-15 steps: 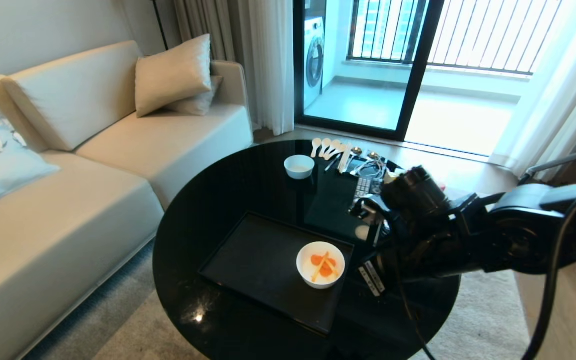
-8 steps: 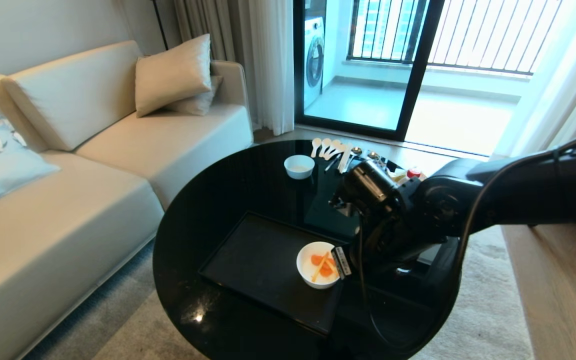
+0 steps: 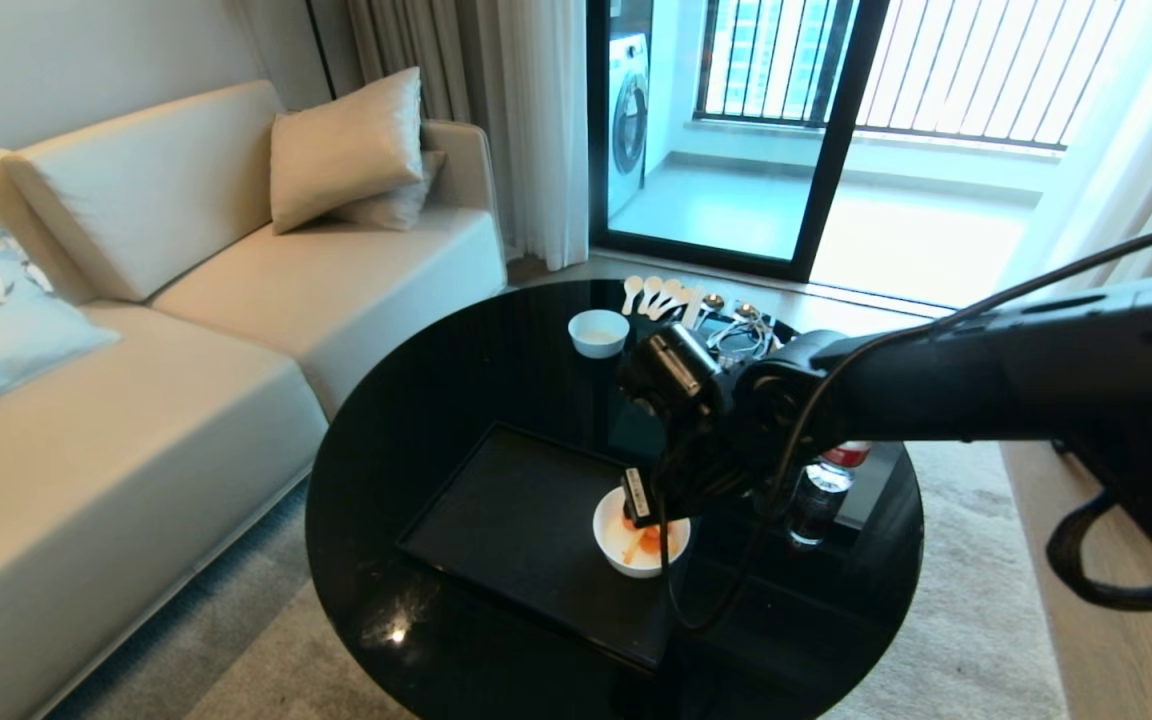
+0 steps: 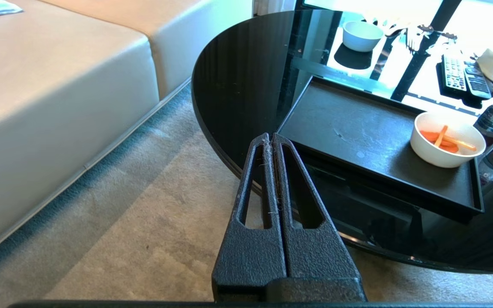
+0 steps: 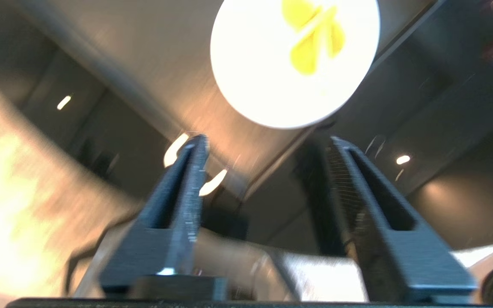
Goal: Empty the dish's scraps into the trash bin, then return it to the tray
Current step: Pick up the bowl with leftover food
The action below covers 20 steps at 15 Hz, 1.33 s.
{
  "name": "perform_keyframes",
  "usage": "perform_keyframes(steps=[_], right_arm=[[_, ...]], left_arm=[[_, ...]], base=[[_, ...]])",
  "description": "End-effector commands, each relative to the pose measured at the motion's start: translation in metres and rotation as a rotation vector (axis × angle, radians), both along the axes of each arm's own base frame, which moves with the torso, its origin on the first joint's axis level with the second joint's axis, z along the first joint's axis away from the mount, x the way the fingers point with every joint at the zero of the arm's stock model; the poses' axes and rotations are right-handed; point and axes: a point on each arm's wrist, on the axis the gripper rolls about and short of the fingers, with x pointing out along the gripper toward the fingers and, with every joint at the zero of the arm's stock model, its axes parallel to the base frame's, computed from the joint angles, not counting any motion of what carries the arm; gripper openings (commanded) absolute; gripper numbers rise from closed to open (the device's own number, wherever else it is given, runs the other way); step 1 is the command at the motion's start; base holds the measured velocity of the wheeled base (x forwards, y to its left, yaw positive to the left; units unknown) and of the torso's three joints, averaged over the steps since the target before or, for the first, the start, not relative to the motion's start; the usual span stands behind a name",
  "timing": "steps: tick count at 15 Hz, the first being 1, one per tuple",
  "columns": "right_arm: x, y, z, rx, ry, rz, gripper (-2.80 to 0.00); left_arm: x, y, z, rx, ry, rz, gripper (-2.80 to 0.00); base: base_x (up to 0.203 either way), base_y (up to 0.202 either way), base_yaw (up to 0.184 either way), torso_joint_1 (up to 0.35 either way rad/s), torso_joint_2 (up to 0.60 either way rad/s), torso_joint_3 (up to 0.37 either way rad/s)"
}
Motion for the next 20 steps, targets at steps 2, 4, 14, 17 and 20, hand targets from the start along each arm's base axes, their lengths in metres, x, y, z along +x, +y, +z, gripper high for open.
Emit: perform_keyframes(steps=[2, 4, 14, 17, 20], right_arm=[[0.024, 0.004, -0.033, -0.05, -0.048, -0.072, 0.0], [0.033, -0.001, -0.043, -0.088, -0.065, -0.112, 0.0], [0.067, -0.035, -0.072, -0.145, -0.063, -0.22, 0.0], [0.071, -0.039, -0.083, -0.164, -0.047, -0.231, 0.0], [0.074, -0.039, -0.093, -0.195, -0.057, -0.25, 0.0]], left_arm=[[0.0, 0.0, 0.0, -0.001, -0.001, 0.0, -2.8], [0.0, 0.0, 0.0, -0.001, -0.001, 0.0, -2.8], [0.0, 0.0, 0.0, -0.001, -0.001, 0.0, -2.8], [0.0, 0.0, 0.0, -0.001, -0.001, 0.0, -2.8], [0.0, 0.0, 0.0, -0.001, -0.001, 0.0, -2.8]], base=[[0.0, 0.0, 0.0, 0.0, 0.0, 0.0], [0.0, 0.0, 0.0, 0.0, 0.0, 0.0], [0.0, 0.0, 0.0, 0.0, 0.0, 0.0], [0.0, 0.0, 0.0, 0.0, 0.0, 0.0], [0.0, 0.0, 0.0, 0.0, 0.0, 0.0]])
